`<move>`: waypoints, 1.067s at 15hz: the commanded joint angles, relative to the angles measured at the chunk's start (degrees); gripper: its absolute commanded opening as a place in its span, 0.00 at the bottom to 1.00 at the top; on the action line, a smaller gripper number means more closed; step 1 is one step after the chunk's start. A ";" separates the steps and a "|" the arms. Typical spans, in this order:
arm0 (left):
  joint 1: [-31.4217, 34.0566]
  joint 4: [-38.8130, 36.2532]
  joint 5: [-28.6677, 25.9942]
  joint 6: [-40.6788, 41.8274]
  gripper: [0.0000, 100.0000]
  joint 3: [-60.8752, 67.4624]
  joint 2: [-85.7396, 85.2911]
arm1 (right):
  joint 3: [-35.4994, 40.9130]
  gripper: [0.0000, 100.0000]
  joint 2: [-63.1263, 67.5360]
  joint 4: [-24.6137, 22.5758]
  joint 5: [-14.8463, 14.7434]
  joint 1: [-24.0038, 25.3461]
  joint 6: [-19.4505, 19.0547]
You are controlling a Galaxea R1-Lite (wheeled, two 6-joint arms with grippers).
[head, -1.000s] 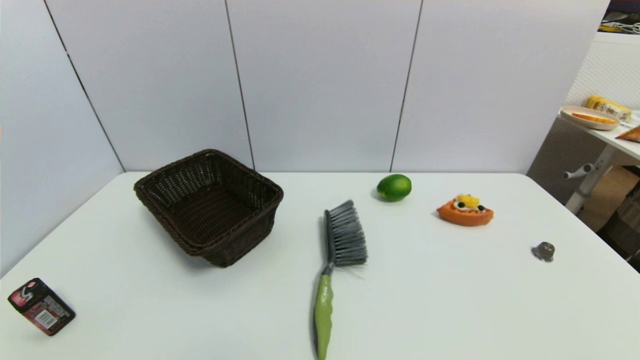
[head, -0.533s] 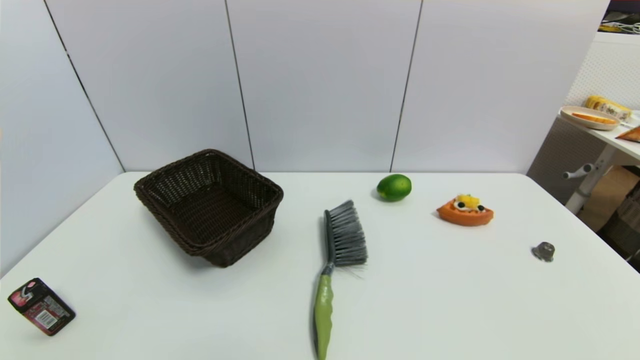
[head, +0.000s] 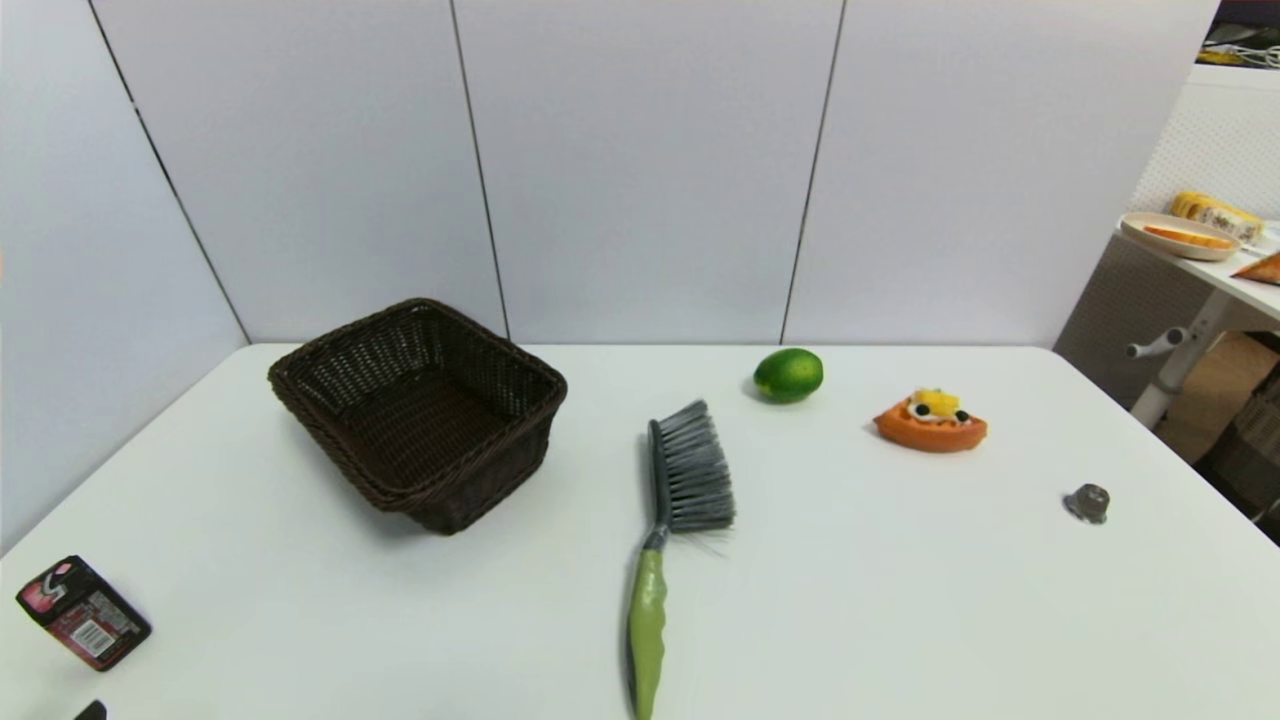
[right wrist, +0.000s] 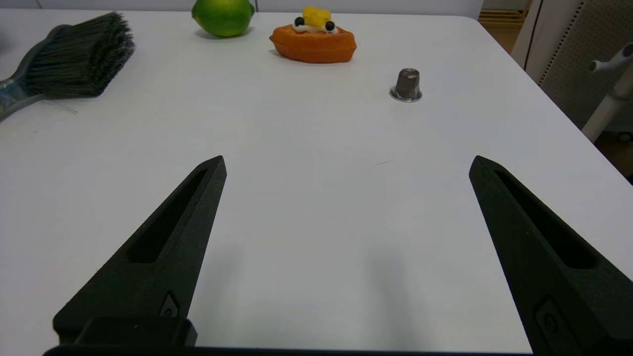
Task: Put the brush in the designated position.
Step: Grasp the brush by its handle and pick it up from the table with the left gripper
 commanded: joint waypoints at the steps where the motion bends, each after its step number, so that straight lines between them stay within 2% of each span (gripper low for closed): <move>1: -22.91 3.31 -10.07 8.99 1.00 -26.69 33.76 | 0.09 1.00 0.07 -0.01 0.05 0.00 -0.03; 3: -34.51 3.57 -9.72 8.02 1.00 -31.17 41.32 | 0.09 1.00 0.07 -0.01 0.05 0.00 -0.03; 5: -39.60 4.71 -9.45 8.46 1.00 -34.16 50.11 | 0.09 1.00 0.07 -0.01 0.05 0.00 -0.03; 7: -42.24 5.07 -8.57 8.46 1.00 -37.76 57.23 | 0.09 1.00 0.07 -0.01 0.05 0.00 -0.03; 11: -45.41 4.89 -2.69 7.06 1.00 -43.48 66.72 | 0.09 1.00 0.07 -0.01 0.05 0.00 -0.03; 16: -47.69 4.98 -2.07 0.29 1.00 -46.38 71.99 | 0.09 1.00 0.07 -0.01 0.05 0.00 -0.03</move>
